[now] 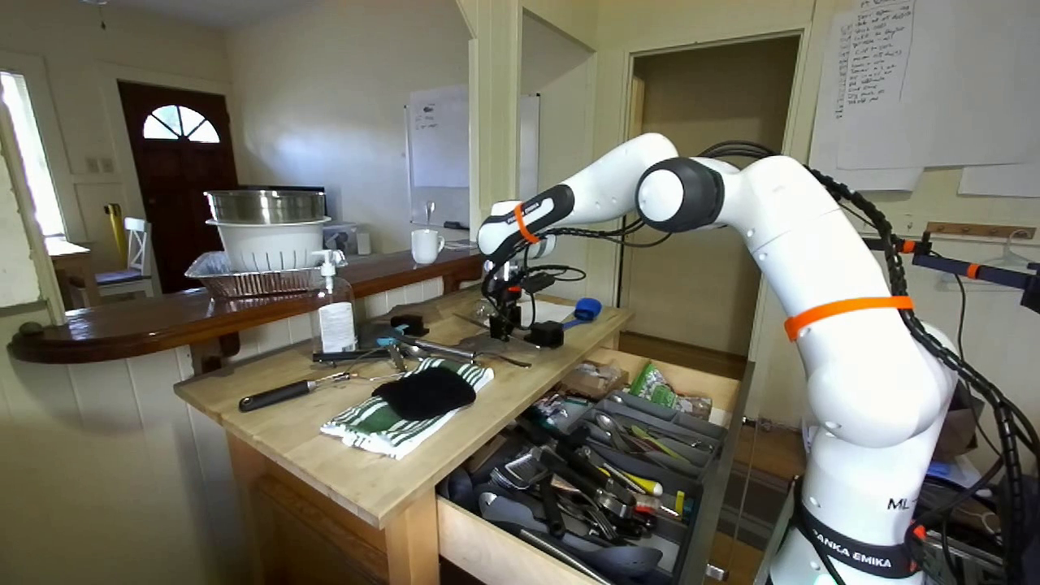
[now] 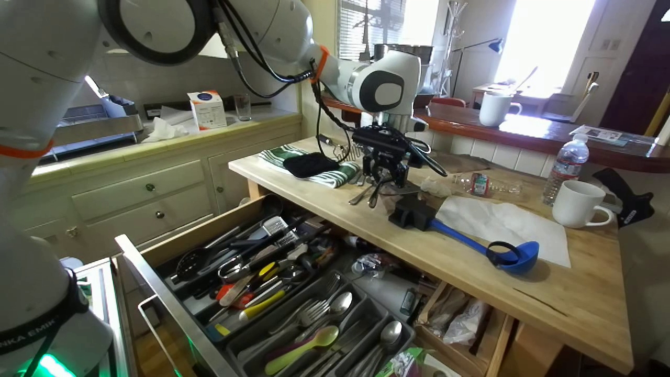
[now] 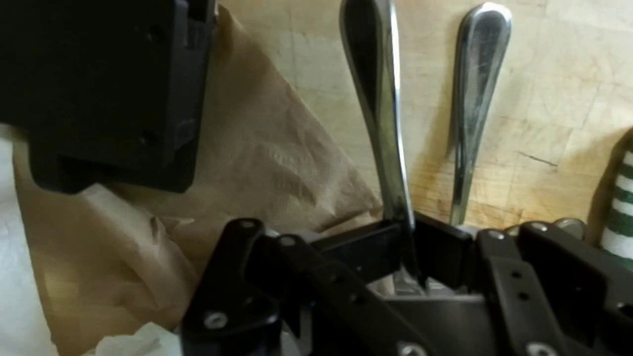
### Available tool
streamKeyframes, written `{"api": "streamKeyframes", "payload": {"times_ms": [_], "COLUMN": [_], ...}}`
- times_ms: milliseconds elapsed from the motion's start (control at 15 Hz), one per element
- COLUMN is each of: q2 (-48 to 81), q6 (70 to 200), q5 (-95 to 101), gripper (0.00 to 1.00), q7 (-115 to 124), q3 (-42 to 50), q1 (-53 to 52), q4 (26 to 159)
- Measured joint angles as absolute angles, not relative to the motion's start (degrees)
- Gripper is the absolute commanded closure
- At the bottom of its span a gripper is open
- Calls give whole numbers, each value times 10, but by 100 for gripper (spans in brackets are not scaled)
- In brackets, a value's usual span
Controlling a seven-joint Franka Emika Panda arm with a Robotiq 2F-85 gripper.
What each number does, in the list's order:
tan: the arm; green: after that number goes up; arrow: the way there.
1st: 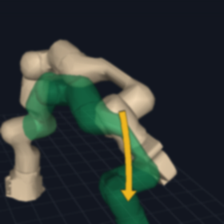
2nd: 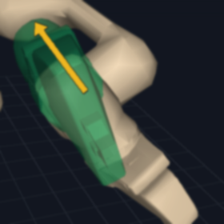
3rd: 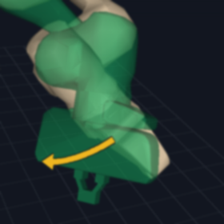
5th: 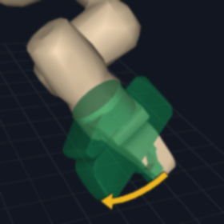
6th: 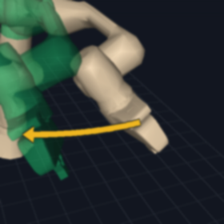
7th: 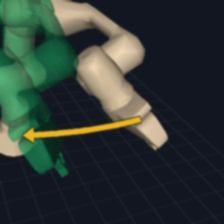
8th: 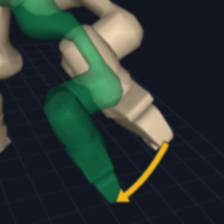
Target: Remove the knife from the drawer
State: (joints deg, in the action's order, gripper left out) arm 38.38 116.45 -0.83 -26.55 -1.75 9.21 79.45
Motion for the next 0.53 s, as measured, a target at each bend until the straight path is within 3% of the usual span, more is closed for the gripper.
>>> {"api": "streamKeyframes", "payload": {"times_ms": [267, 333, 400, 533], "q2": [399, 403, 407, 412], "q6": [1165, 1164, 1163, 1156], "q5": [-7, -7, -6, -5], "gripper": [100, 75, 75, 60], "q7": [-237, -232, -228, -224], "q3": [-13, -13, -12, -12], "q1": [92, 91, 90, 88], "q4": [790, 787, 784, 778]}}
